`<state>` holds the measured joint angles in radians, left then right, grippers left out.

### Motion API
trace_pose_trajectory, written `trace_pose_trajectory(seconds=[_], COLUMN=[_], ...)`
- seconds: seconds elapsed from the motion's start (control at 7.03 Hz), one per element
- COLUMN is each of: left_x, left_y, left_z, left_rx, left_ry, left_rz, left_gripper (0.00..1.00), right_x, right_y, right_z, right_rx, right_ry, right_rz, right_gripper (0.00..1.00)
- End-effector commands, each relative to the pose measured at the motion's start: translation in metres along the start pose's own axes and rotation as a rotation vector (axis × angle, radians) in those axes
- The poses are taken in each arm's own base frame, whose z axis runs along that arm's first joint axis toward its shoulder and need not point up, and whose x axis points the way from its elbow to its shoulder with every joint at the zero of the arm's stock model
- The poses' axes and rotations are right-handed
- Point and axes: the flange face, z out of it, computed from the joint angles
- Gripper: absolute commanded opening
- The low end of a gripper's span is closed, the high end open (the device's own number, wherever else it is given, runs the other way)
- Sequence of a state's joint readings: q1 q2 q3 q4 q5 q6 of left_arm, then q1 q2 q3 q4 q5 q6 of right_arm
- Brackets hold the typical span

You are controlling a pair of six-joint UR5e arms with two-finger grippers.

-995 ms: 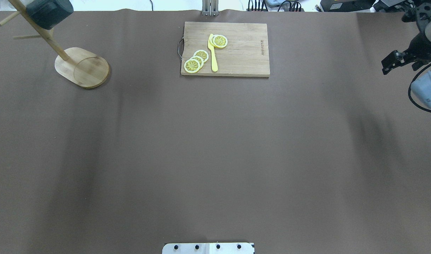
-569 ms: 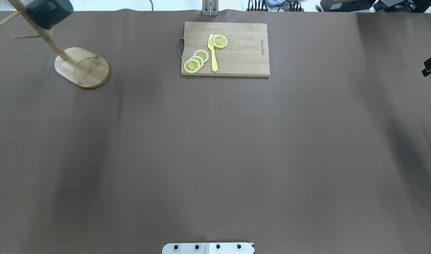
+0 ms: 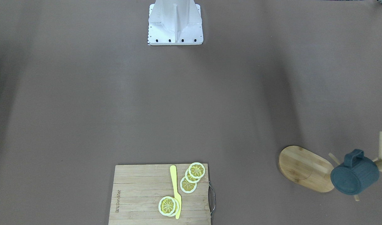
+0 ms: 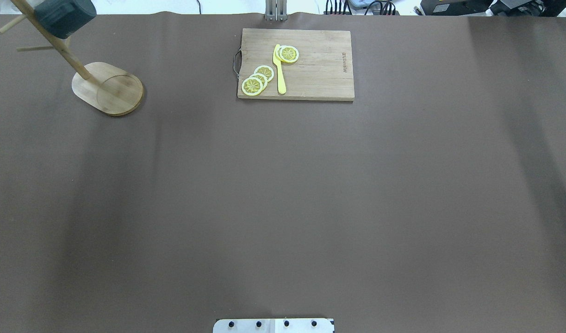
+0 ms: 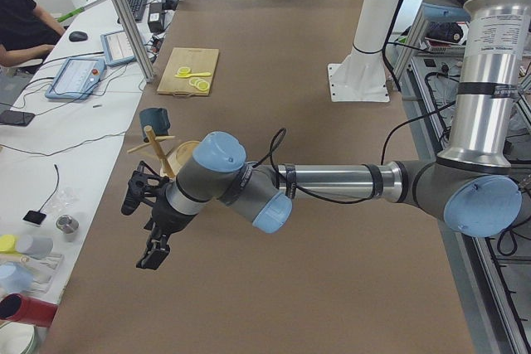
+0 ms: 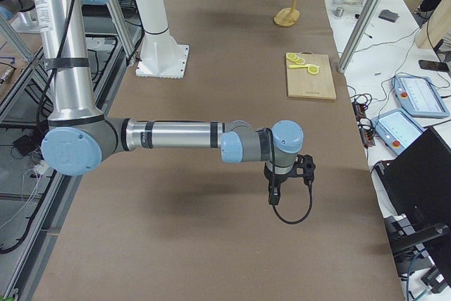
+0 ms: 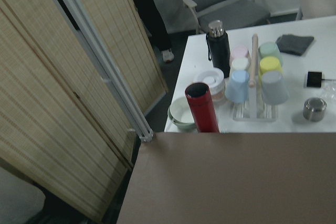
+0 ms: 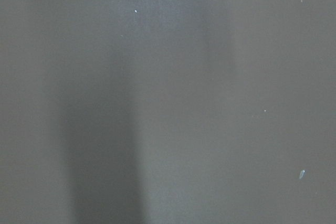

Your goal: Hang cup on storage rack

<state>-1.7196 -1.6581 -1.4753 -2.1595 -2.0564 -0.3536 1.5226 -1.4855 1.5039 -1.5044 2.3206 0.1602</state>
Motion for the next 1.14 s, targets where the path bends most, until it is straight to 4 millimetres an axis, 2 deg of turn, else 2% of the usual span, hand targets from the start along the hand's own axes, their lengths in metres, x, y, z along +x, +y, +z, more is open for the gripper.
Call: trace_pose_trajectory(seconds=[0.0,0.14,0.43,0.57,1.0], left_x=[0.033,0.056,0.100,0.104,0.097], left_y=[0.015,0.040,0.090,0.110,0.125], left_z=[0.020,0.032,0.029,0.025,0.029], left_rx=[-0.243,-0.295,-0.361,-0.383,-0.404], left_ry=[0.183,0.212,0.237,0.237,0.224], left_rz=[-0.072,-0.042,-0.010,-0.014,-0.008], left_gripper=[0.99,0.99,0.99,0.99,0.99], right_x=[0.018,0.022,0.020,0.020,0.016], right_y=[0.017,0.020,0.021,0.022,0.019], right_z=[0.013,0.016,0.016,0.015,0.011], right_rx=[-0.028,-0.037,-0.041,-0.042,-0.032], right_ry=[0.002,-0.002,-0.009,-0.008,-0.008], right_rz=[0.045,0.057,0.062,0.069,0.060], right_gripper=[1.00,1.00,1.00,1.00,1.00])
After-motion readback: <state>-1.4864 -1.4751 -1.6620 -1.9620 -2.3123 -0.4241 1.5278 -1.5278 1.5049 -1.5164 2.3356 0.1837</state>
